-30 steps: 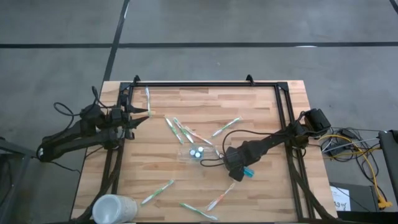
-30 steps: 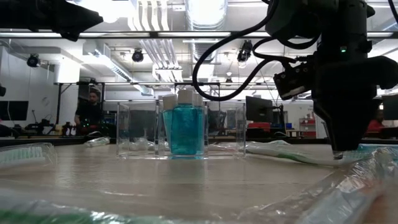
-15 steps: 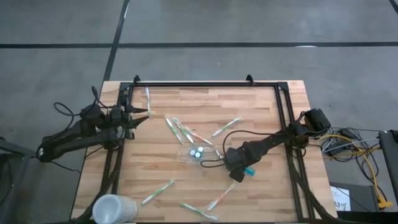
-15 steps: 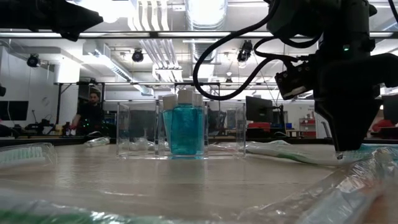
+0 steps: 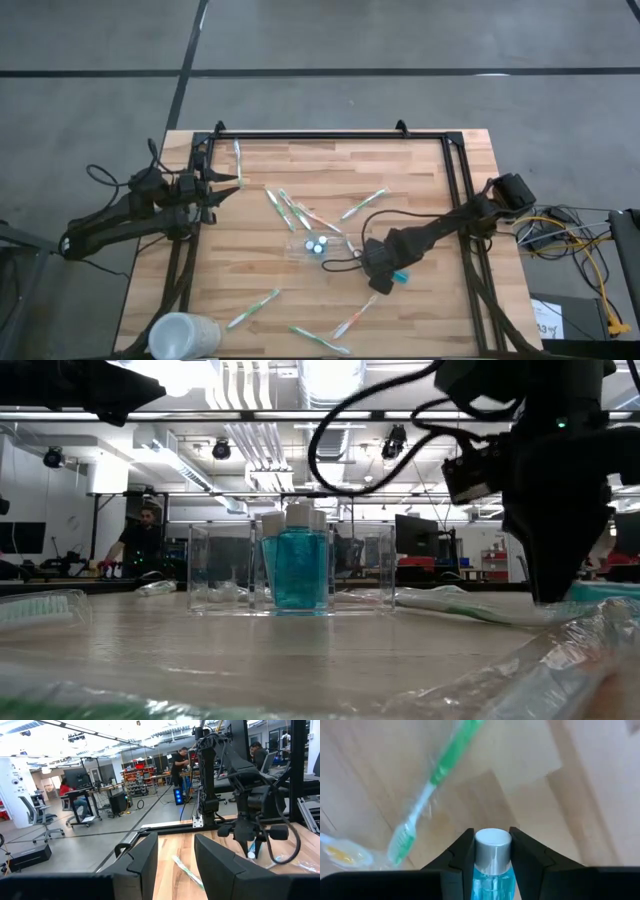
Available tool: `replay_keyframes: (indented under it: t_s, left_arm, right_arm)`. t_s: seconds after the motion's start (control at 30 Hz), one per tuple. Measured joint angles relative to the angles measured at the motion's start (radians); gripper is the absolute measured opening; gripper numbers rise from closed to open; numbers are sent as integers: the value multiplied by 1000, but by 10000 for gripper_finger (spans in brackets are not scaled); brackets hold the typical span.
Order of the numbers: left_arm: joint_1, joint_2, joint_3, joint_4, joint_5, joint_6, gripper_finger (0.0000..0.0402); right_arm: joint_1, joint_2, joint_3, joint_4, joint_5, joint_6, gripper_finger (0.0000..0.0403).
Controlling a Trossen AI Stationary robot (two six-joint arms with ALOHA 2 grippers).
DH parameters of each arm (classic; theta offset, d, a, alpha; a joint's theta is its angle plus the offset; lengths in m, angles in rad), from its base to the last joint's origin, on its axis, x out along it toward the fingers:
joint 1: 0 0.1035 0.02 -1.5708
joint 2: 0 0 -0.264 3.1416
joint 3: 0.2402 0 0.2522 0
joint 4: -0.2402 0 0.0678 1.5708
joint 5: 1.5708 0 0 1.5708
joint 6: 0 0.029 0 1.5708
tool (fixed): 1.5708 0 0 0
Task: Pick & Place toothbrushing station
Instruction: Put the blue mouthwash bottle into the transparent organizer
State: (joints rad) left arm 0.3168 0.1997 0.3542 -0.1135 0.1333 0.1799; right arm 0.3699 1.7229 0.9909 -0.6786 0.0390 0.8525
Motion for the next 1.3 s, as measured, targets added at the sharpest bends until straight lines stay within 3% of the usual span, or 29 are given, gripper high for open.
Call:
replay_keyframes:
  t_s: [0.2, 0.37, 0.53, 0.77, 1.17, 1.3]
  left_arm:
    - [0, 0, 0, 0, 0, 0, 133]
    - [0, 0, 0, 0, 0, 0, 133]
    - [0, 0, 0, 0, 0, 0, 133]
    - [0, 0, 0, 0, 0, 0, 133]
    - [0, 0, 0, 0, 0, 0, 133]
    - [0, 0, 0, 0, 0, 0, 133]
  right_arm:
    - [2, -65, 0, 102, 115, -26, 96]
    - [2, -156, 0, 197, 286, -54, 96]
    - [1, -234, 0, 431, 433, -155, 96]
    - [-20, -207, -2, 878, 442, -435, 96]
    - [-91, -23, -4, 1339, 488, -625, 96]
    - [-116, 24, -2, 1362, 488, -621, 96]
